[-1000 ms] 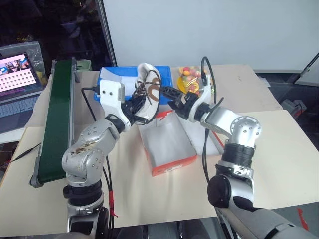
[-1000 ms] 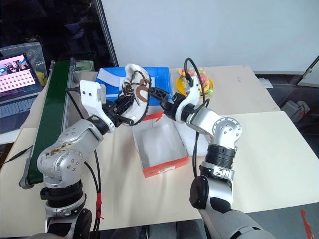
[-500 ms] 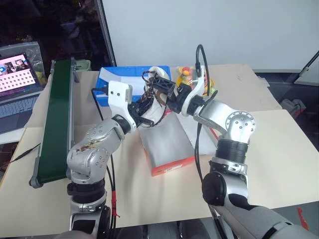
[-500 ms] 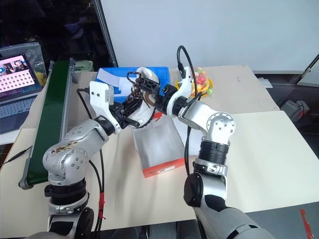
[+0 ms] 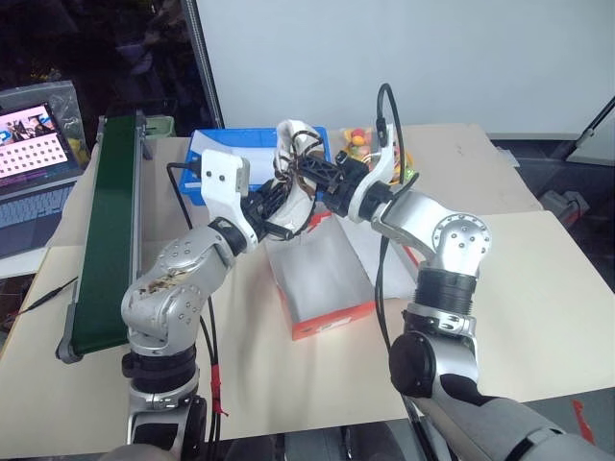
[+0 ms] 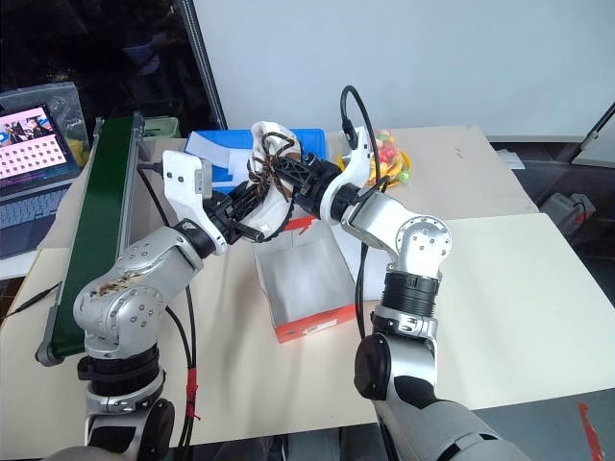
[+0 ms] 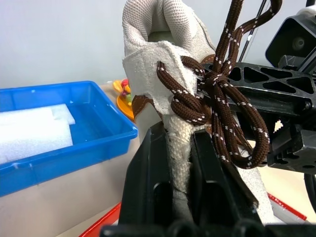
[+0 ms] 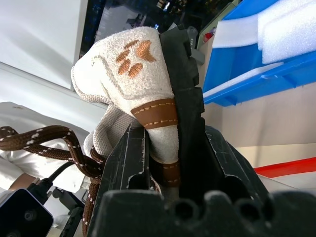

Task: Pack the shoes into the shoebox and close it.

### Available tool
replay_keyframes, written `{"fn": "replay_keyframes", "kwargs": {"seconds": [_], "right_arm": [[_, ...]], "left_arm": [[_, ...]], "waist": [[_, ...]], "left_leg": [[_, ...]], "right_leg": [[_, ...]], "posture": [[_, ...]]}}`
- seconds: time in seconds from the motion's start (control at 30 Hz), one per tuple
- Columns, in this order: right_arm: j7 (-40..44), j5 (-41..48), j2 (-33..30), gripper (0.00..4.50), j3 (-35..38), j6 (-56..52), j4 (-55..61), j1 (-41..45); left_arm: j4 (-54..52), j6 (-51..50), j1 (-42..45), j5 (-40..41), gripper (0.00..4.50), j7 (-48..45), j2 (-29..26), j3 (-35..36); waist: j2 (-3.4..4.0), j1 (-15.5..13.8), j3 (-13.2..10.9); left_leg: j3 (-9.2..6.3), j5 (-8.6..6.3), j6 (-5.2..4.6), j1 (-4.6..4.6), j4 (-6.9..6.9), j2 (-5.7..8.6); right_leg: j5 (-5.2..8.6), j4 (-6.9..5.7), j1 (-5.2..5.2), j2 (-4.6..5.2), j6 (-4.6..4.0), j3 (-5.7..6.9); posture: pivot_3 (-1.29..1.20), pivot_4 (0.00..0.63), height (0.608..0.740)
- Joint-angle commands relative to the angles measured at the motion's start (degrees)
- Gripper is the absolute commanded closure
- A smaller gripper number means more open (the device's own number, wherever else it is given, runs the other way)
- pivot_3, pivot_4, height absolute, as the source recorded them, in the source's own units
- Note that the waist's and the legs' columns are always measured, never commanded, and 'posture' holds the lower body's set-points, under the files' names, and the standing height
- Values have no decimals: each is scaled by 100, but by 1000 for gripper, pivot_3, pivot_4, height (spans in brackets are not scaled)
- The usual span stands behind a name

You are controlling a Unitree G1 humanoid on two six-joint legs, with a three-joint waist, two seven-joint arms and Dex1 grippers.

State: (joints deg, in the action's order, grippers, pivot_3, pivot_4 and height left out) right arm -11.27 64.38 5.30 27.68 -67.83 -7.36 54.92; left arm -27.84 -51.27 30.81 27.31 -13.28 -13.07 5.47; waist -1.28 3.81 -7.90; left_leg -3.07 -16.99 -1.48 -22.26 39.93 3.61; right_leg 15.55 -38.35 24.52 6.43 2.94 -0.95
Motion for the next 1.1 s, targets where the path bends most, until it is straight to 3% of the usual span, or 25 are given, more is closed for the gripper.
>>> {"fn": "replay_keyframes", "kwargs": {"seconds": [0.03,0.17,0.4,0.53,0.63,0.87,1.0,1.1], "right_arm": [[137,541,331,3631,-236,53,287,182],[17,555,328,3631,-175,221,300,188],[-99,-324,-220,3631,-191,1202,48,389],[125,-1159,-1050,3631,-852,971,-17,397],[355,-1293,-1434,3631,-1116,607,-46,382],[746,-1197,-1990,3631,-1382,-808,146,224],[539,-1053,-1699,3631,-973,-1725,66,94],[475,-1215,-1555,3631,-818,-2127,131,-58]], "left_arm": [[-133,197,-66,-104,2535,-284,-154,-529],[-117,218,-49,-68,1095,-256,-144,-568],[-87,259,-96,-137,1095,-144,-104,-437],[-138,260,-92,-136,1095,-84,-96,-375],[-265,239,-151,-76,1095,-166,-208,-329],[-690,711,-1067,574,1095,-2010,-1771,168],[-473,1579,-1584,275,1095,-3181,-2628,-16],[-297,2044,-1663,155,1095,-3671,-2895,-205]], "waist": [[0,3,0],[1,3,0],[1,0,0],[1,0,0],[1,-16,-1],[7,25,-2],[7,-14,-2],[14,-77,-7]], "left_leg": [[0,0,0,0,0,0],[0,0,0,0,-1,0],[0,0,0,0,0,2],[0,0,0,-1,0,3],[0,0,0,-3,-1,2],[15,0,0,0,-11,-21],[13,-2,-3,-1,-7,-15],[10,-2,-3,-4,-8,-14]], "right_leg": [[0,0,0,0,0,0],[0,0,2,0,0,0],[0,-2,2,0,0,0],[0,-2,3,0,0,0],[0,1,3,2,0,1],[0,8,8,-15,-1,-17],[0,21,1,-11,-1,-14],[0,23,4,-10,-1,-11]], "posture": [[0,150,724],[0,150,724],[0,150,724],[0,150,724],[0,150,724],[0,150,724],[0,150,724],[0,150,724]]}}
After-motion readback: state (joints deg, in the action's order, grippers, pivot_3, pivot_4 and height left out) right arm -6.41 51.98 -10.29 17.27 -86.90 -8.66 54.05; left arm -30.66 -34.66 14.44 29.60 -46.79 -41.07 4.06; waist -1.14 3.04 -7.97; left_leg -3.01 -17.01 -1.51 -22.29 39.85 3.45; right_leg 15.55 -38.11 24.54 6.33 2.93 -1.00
